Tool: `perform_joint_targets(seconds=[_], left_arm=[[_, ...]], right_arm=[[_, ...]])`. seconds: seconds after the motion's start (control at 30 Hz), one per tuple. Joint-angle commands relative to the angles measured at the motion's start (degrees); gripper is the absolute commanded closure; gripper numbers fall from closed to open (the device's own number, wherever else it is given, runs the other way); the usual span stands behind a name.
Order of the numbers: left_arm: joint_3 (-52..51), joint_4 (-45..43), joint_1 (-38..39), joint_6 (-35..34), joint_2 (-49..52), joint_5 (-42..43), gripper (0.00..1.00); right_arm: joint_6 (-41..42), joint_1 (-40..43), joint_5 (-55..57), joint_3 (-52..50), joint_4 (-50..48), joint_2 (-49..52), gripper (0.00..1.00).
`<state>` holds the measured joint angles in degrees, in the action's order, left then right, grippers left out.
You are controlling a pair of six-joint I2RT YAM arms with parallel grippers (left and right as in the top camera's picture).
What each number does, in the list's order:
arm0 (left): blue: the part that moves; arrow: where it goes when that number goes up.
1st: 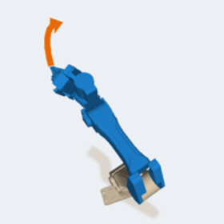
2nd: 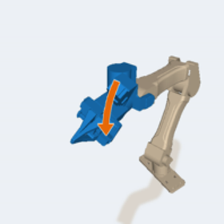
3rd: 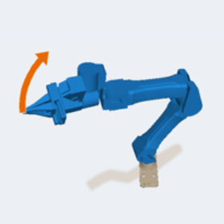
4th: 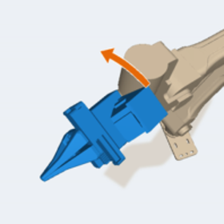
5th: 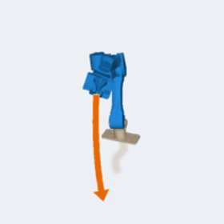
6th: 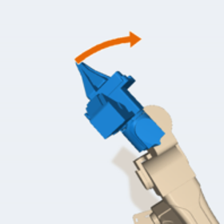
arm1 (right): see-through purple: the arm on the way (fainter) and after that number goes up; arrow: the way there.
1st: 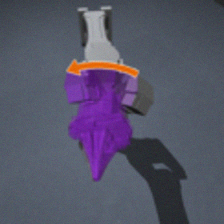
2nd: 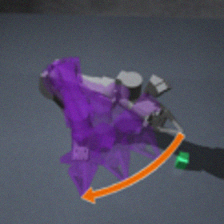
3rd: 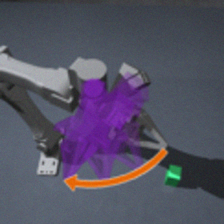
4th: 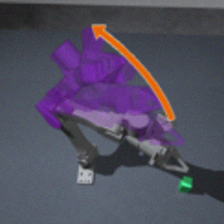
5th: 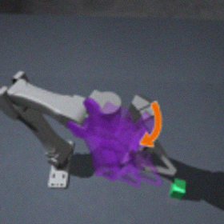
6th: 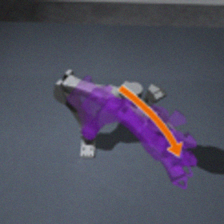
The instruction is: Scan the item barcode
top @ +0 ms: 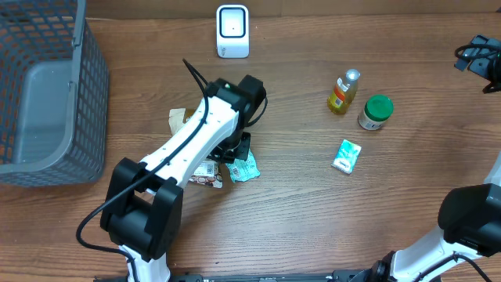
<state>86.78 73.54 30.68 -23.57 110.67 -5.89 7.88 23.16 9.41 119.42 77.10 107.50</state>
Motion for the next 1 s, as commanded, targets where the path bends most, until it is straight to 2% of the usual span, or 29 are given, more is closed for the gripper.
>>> perform_joint_targets(seconds=[0.0, 0.1, 0.4, 0.63, 0.8, 0.97], left_arm=[[-4.3, -4.6, 0.1, 2.4, 0.3, -0.7, 0.96], [-6.4, -7.7, 0.1, 2.4, 0.3, 0.6, 0.96], [-11.0, -7.9, 0.2, 2.3, 0.3, 4.3, 0.96], [-14.3, -13.9, 0.2, 2.1, 0.3, 8.4, 0.96], [-14.4, -20.6, 0.2, -0.8, 0.3, 14.0, 0.96], [-14.4, -31.5, 0.2, -2.4, 0.3, 24.2, 0.95]], right_arm=[[0.3, 0.1, 0.4, 0.5, -0.3, -0.3, 0.00], [0.3, 0.1, 0.4, 0.5, -0.3, -0.3, 0.00], [0.3, 0.1, 0.4, 0.5, -0.3, -0.3, 0.00], [0.3, 0.1, 0.4, 0.5, -0.3, -0.3, 0.00], [0.3, 0.1, 0.4, 0.5, -0.3, -0.3, 0.00], [0.3, 0.1, 0.4, 0.5, -0.3, -0.3, 0.00]])
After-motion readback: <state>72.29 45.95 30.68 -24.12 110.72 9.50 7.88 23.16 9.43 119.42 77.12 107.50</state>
